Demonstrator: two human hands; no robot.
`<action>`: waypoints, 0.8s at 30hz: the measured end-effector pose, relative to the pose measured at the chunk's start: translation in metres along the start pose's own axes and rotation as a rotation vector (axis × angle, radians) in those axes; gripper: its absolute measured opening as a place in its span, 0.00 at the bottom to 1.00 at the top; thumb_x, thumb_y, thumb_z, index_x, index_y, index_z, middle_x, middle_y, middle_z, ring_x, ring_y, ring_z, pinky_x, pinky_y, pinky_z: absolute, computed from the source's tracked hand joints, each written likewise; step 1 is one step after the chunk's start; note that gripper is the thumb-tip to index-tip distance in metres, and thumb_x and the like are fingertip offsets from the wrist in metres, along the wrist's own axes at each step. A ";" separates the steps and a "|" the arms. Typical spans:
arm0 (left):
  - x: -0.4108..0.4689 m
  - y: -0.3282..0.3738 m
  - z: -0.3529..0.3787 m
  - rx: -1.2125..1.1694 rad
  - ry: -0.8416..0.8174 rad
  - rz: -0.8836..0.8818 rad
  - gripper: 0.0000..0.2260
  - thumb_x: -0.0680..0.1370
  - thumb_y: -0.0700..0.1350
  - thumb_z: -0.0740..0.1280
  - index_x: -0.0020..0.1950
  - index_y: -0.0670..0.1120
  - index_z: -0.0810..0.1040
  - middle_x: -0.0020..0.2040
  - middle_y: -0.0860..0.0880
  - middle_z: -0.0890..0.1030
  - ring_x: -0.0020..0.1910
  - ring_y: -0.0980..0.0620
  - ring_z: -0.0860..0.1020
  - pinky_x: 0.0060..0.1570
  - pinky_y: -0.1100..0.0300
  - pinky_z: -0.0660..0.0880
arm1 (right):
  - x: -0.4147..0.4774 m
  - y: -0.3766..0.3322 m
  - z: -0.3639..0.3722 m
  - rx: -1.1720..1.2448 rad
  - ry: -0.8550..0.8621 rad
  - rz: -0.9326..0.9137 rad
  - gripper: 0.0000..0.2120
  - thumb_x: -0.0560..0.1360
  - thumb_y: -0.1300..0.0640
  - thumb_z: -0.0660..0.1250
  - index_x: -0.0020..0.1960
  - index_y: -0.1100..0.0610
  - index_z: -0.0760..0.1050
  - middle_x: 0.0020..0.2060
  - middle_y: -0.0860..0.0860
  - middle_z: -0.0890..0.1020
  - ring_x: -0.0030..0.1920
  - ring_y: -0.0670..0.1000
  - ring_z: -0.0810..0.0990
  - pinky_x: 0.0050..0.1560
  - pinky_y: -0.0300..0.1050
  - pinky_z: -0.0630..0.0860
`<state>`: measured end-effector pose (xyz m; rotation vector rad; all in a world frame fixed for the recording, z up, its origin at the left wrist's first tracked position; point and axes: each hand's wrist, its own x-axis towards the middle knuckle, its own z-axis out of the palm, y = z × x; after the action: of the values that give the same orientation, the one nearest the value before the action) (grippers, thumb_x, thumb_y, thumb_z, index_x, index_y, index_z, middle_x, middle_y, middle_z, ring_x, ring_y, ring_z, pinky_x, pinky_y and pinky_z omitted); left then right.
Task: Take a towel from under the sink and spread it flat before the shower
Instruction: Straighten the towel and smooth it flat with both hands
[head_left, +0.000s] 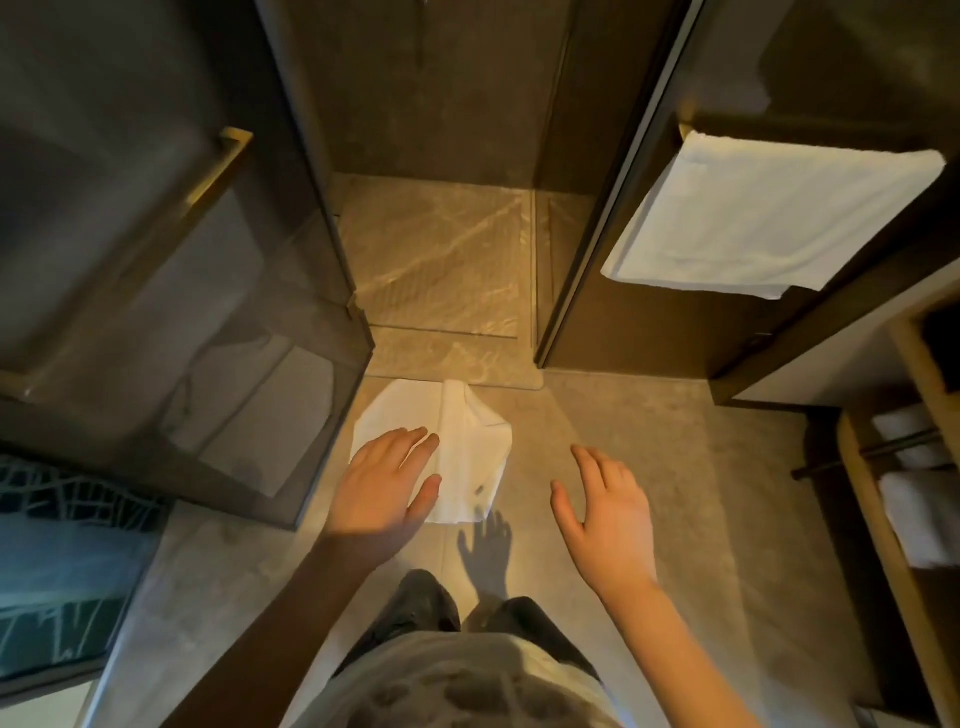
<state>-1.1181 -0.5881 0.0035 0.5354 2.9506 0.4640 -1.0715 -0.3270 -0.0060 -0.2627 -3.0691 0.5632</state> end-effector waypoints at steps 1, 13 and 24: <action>0.003 -0.004 -0.004 -0.001 0.028 0.010 0.21 0.79 0.55 0.56 0.66 0.47 0.75 0.63 0.46 0.78 0.60 0.45 0.77 0.60 0.49 0.73 | 0.003 -0.003 -0.001 0.001 0.019 0.005 0.26 0.79 0.41 0.56 0.72 0.53 0.69 0.67 0.51 0.75 0.66 0.52 0.73 0.66 0.52 0.72; 0.043 0.011 -0.028 0.011 0.077 0.071 0.22 0.78 0.54 0.56 0.65 0.44 0.77 0.61 0.45 0.79 0.59 0.44 0.77 0.58 0.49 0.74 | 0.025 0.033 -0.030 0.037 0.136 0.055 0.22 0.79 0.45 0.59 0.69 0.55 0.71 0.63 0.53 0.77 0.63 0.53 0.74 0.64 0.51 0.71; 0.101 0.203 0.053 -0.066 0.098 -0.048 0.23 0.80 0.55 0.52 0.69 0.45 0.73 0.66 0.46 0.76 0.64 0.45 0.74 0.62 0.49 0.71 | 0.074 0.226 -0.097 -0.084 0.045 -0.090 0.26 0.79 0.40 0.53 0.70 0.53 0.70 0.65 0.51 0.76 0.65 0.52 0.72 0.65 0.49 0.69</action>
<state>-1.1375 -0.3566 0.0122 0.4459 3.0198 0.5969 -1.1041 -0.0721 0.0033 -0.1346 -3.0469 0.4190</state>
